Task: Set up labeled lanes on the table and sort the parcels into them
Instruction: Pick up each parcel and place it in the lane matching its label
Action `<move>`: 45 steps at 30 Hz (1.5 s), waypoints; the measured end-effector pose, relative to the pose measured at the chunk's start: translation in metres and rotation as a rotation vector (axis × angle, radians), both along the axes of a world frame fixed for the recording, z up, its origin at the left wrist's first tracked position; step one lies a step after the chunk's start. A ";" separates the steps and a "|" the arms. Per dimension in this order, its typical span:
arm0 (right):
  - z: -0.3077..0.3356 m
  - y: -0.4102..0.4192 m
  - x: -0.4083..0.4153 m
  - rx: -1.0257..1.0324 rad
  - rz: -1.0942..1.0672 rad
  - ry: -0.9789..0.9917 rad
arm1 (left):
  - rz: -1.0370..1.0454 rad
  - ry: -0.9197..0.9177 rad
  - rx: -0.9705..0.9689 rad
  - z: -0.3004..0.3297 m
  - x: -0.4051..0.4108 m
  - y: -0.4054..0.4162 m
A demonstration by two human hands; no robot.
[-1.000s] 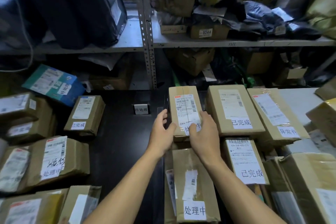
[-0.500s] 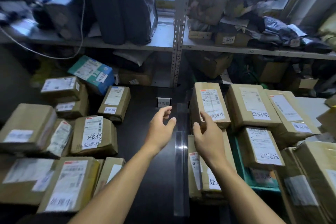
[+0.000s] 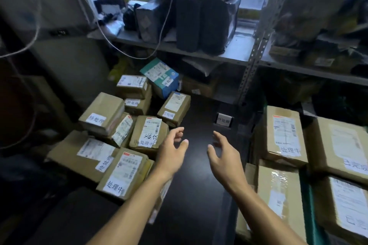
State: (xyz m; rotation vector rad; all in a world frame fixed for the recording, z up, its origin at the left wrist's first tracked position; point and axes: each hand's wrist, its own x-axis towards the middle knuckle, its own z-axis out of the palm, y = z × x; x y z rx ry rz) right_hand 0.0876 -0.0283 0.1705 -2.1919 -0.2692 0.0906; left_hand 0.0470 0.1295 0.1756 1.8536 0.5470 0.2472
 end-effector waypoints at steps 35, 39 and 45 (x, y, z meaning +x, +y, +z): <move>-0.126 0.225 0.068 -0.134 -0.027 0.640 | -0.095 0.659 -0.049 -0.113 0.090 0.242; -0.122 0.217 0.067 -0.017 -0.123 0.622 | -0.091 0.596 -0.092 -0.104 0.089 0.238; -0.096 0.183 0.068 0.095 -0.261 0.471 | -0.122 0.477 -0.092 -0.080 0.103 0.211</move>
